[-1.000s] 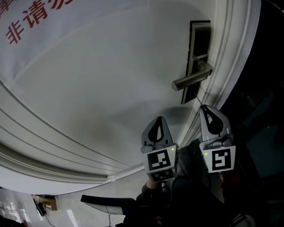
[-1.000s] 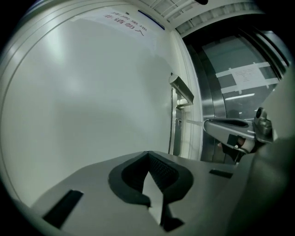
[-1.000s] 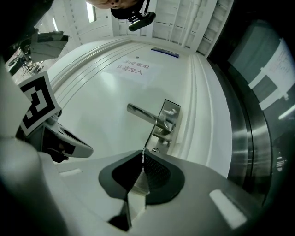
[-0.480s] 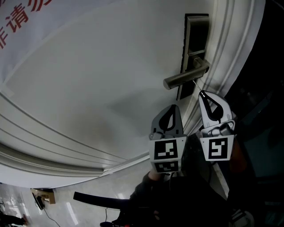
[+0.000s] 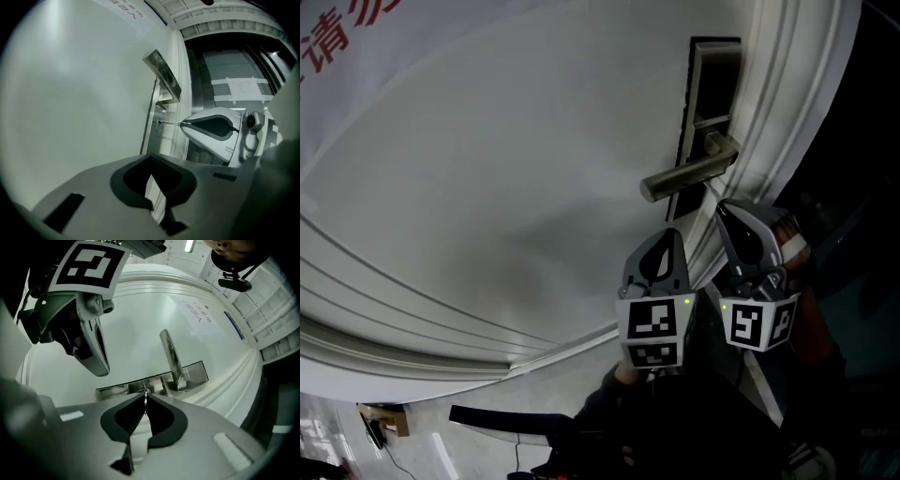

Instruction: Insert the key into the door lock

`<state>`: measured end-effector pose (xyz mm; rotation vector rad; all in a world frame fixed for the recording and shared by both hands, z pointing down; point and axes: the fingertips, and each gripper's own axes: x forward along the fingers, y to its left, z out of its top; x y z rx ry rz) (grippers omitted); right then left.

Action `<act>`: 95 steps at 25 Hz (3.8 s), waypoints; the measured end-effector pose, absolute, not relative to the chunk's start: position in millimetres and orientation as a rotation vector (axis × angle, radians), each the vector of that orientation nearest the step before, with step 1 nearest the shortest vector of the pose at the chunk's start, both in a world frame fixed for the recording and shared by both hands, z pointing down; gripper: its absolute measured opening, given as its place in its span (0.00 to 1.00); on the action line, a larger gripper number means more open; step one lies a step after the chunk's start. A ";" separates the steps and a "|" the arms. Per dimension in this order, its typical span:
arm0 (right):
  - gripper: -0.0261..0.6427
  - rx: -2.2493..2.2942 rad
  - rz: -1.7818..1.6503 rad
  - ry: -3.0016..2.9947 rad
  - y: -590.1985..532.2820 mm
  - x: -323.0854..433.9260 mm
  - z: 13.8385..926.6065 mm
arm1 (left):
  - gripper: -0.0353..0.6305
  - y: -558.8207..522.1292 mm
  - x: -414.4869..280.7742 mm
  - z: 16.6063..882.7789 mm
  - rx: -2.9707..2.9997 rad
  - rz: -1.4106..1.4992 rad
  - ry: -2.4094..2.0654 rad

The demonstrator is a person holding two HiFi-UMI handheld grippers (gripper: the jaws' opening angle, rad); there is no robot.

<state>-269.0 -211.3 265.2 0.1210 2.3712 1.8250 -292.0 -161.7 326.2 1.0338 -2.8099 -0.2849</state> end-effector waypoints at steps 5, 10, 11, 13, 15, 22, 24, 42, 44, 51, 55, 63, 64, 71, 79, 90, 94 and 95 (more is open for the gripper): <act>0.06 0.090 1.847 2.366 -213.4 -272.0 266.2 | 0.05 -163.7 -293.6 328.1 1.034 -0.269 -2.801; 0.06 0.085 1.874 2.360 -215.2 -276.3 268.9 | 0.05 -168.4 -290.2 328.6 1.053 -0.253 -2.797; 0.06 0.081 1.881 2.356 -215.3 -277.2 269.0 | 0.05 -168.6 -290.0 328.8 1.054 -0.246 -2.798; 0.06 0.073 1.898 2.346 -215.4 -278.8 268.9 | 0.05 -168.5 -290.0 329.5 1.054 -0.237 -2.797; 0.06 0.070 1.917 2.335 -215.1 -280.5 268.7 | 0.05 -168.3 -290.4 330.2 1.053 -0.236 -2.793; 0.06 0.073 1.961 2.321 -213.1 -285.7 267.4 | 0.05 -171.6 -292.1 331.0 1.070 -0.242 -2.781; 0.06 0.072 1.971 2.315 -211.9 -286.0 267.2 | 0.05 -171.8 -293.2 331.3 1.072 -0.242 -2.780; 0.06 0.014 2.065 2.317 -208.5 -288.2 265.8 | 0.05 -166.6 -301.6 325.7 1.077 -0.254 -2.797; 0.06 0.015 2.068 2.316 -208.6 -288.2 265.7 | 0.05 -166.2 -301.5 326.1 1.076 -0.255 -2.797; 0.06 0.018 2.074 2.318 -208.2 -288.3 265.2 | 0.05 -165.1 -300.4 326.5 1.079 -0.261 -2.796; 0.06 0.009 2.100 2.297 -207.8 -289.8 265.7 | 0.05 -164.4 -299.7 326.2 1.084 -0.264 -2.795; 0.06 0.004 2.113 2.287 -207.1 -291.8 265.4 | 0.05 -162.1 -300.1 327.5 1.090 -0.275 -2.783; 0.06 0.004 2.113 2.287 -207.0 -292.5 265.3 | 0.05 -162.2 -300.4 327.7 1.090 -0.275 -2.782; 0.06 0.003 2.111 2.285 -207.1 -293.6 265.9 | 0.05 -162.6 -301.4 329.4 1.093 -0.264 -2.777; 0.06 0.010 2.112 2.279 -207.5 -293.5 265.7 | 0.05 -165.9 -300.1 330.0 1.103 -0.248 -2.770; 0.06 0.017 2.124 2.269 -207.5 -295.4 265.7 | 0.05 -171.3 -300.1 330.4 1.127 -0.233 -2.767; 0.06 0.021 2.131 2.272 -207.1 -295.9 265.7 | 0.05 -171.1 -300.3 329.8 1.130 -0.232 -2.767; 0.06 0.019 2.132 2.271 -207.1 -296.0 265.6 | 0.05 -170.6 -300.7 329.7 1.129 -0.231 -2.767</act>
